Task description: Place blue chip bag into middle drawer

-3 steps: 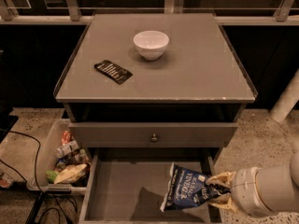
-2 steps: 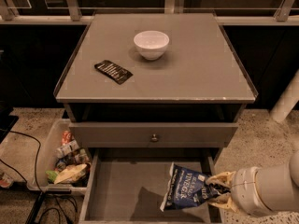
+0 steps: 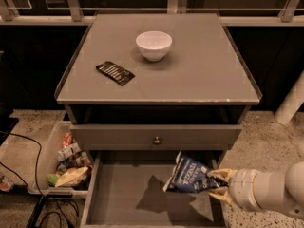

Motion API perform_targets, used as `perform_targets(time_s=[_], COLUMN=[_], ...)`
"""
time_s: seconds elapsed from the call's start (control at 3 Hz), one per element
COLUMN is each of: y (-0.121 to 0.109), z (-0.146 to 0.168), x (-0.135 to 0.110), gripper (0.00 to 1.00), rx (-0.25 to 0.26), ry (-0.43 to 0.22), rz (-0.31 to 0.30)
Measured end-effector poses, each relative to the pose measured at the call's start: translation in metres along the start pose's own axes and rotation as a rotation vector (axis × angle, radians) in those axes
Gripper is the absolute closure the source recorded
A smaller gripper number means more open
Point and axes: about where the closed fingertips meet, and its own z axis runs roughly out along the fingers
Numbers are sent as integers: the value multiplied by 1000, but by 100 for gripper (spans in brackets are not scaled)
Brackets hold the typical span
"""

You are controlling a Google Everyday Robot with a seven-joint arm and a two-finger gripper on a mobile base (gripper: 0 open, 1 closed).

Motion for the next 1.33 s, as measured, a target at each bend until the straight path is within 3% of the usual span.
perform_targets(time_s=[0.33, 0.67, 1.33], y=[-22, -24, -36], z=[43, 55, 147], x=[25, 25, 44], gripper=[100, 100, 100], rx=[91, 84, -29], ry=[-91, -98, -92], rz=[30, 31, 33])
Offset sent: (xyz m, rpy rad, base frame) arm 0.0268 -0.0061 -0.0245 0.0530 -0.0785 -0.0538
